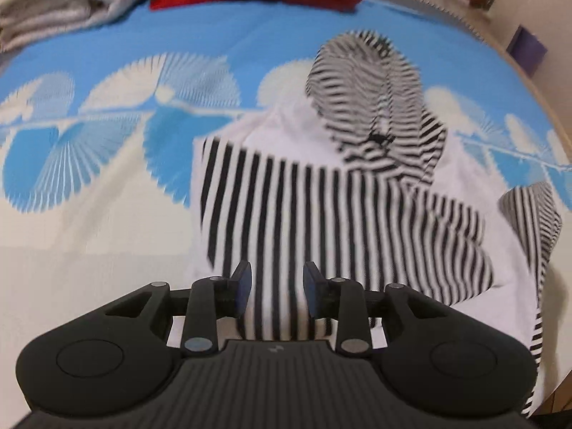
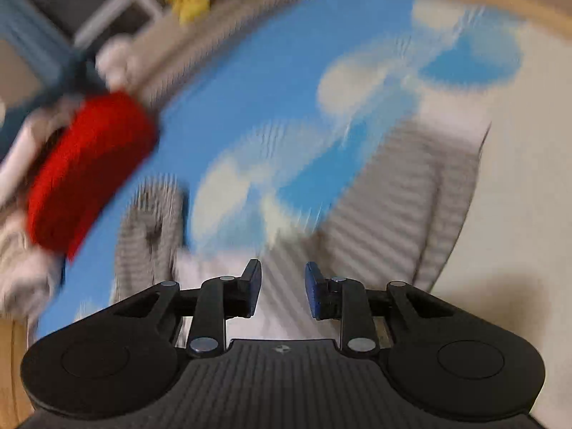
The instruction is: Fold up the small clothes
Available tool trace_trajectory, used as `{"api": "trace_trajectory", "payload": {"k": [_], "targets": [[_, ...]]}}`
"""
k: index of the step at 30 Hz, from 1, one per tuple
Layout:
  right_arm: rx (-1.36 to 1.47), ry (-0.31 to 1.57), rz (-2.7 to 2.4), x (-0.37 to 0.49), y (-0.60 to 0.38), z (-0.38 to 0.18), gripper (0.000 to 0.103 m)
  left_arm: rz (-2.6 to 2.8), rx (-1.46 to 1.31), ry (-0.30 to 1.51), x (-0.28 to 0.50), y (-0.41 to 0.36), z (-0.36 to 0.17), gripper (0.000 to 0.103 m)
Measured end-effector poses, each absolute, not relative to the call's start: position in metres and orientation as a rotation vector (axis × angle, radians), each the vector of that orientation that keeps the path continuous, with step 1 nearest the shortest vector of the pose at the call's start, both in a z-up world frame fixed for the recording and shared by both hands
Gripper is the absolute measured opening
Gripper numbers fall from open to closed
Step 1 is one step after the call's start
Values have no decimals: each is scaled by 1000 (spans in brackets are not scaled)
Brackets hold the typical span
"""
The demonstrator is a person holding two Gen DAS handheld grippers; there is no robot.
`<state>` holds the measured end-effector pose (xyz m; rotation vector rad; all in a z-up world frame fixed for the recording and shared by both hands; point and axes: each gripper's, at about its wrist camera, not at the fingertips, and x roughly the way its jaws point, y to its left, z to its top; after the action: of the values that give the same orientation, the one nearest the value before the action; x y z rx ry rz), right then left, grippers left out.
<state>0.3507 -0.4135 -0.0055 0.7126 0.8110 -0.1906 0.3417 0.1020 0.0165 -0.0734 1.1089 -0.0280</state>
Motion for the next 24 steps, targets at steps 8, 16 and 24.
{"api": "trace_trajectory", "payload": {"k": [8, 16, 24], "targets": [[684, 807, -452, 369, -534, -50, 28, -38, -70, 1083, 350, 84, 23, 36], [817, 863, -526, 369, -567, -114, 28, -66, -35, 1097, 353, 69, 15, 36], [848, 804, -473, 370, -568, -129, 9, -91, -18, 1092, 353, 59, 15, 36]]}}
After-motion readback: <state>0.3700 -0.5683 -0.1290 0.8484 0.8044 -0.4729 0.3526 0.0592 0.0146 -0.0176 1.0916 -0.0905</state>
